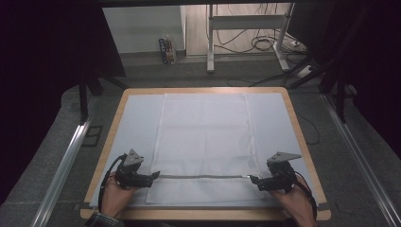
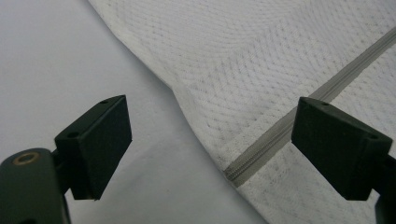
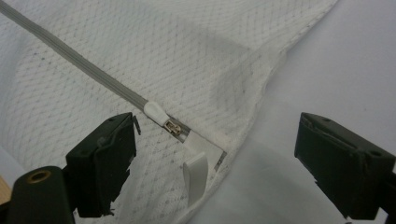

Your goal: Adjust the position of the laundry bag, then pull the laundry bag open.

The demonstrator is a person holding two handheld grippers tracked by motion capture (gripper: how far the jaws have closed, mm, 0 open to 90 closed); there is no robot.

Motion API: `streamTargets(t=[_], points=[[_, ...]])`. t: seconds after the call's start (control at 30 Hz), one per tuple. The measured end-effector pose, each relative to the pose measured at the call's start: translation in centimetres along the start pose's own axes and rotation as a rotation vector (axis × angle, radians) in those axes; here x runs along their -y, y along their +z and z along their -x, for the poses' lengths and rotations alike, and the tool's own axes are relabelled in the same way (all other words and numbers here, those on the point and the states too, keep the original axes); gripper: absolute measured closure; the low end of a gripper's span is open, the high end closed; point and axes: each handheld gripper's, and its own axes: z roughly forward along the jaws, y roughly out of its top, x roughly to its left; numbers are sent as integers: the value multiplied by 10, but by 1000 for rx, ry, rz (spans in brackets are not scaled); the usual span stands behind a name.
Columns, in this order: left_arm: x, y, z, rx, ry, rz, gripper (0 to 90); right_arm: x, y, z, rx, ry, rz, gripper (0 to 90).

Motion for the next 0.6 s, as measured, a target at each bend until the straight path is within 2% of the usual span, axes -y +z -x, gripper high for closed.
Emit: streamTargets(t=[0.23, 0.47, 0.6], points=[[4, -3, 2, -7, 3, -6, 113, 5, -1, -4, -17, -15, -4, 44], [8, -6, 4, -10, 4, -8, 110, 8, 1, -8, -2, -26, -40, 46], [9, -7, 5, -9, 7, -12, 110, 8, 1, -6, -10, -23, -57, 88]])
